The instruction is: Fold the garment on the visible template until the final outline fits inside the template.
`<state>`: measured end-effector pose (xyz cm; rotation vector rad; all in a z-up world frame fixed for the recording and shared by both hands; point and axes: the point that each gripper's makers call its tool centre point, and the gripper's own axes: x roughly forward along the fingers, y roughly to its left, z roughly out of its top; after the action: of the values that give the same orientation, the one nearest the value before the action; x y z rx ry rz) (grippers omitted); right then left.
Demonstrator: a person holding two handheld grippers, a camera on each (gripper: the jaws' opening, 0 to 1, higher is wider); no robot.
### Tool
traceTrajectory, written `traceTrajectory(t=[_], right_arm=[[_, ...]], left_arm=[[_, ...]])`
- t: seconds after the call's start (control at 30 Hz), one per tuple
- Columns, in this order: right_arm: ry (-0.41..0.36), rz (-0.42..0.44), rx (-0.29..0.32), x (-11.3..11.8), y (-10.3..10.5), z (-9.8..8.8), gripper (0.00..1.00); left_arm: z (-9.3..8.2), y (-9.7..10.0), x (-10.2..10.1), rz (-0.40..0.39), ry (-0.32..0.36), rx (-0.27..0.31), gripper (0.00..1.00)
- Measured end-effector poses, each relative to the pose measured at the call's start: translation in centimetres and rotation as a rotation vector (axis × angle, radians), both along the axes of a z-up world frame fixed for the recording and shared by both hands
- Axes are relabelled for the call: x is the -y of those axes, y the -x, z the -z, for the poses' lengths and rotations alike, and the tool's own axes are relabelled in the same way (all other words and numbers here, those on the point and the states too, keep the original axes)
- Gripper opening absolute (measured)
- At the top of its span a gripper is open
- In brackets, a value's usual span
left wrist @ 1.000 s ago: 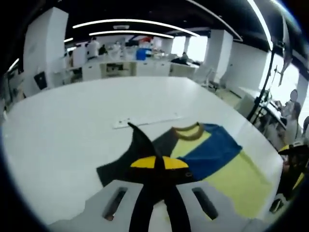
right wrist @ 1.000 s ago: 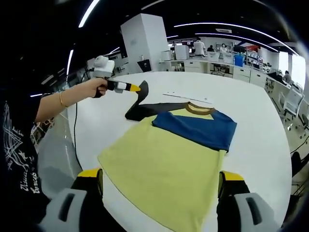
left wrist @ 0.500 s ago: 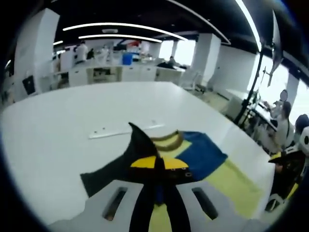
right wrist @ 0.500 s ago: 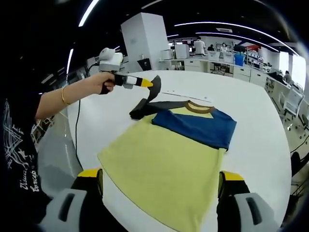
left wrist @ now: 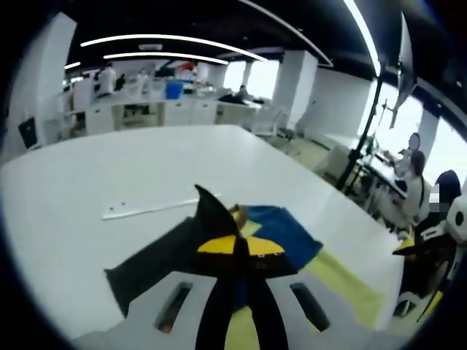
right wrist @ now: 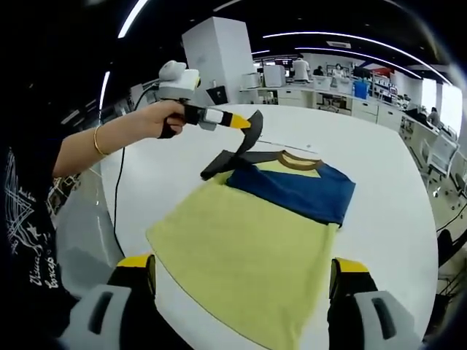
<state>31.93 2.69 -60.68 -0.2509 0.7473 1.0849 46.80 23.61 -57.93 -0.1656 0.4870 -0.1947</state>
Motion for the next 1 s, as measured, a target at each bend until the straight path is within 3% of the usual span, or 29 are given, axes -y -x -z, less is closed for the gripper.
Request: traceTrajectory(t=[0.5, 0.63, 0.77, 1.0], right_arm=[[0.011, 0.012, -0.012, 0.7, -0.3, 0.5, 0.99], [0.017, 0.017, -0.017, 0.8, -0.4, 0.8, 0.99], [0.027, 0.016, -0.023, 1.0, -0.1, 1.1, 0.99], [0.032, 0.026, -0.027, 1.4, 0.0, 1.3, 0.99]], left_arm=[[-0.4, -1.6, 4.0, 0.075, 0.034, 0.018, 0.00], [-0.4, -1.9, 5.1, 0.111, -0.010, 0.032, 0.00], [-0.3, -2.1, 6.2, 0.126, 0.038, 0.026, 0.00], [-0.6, -2.1, 7.9, 0.167, 0.051, 0.051, 0.00]])
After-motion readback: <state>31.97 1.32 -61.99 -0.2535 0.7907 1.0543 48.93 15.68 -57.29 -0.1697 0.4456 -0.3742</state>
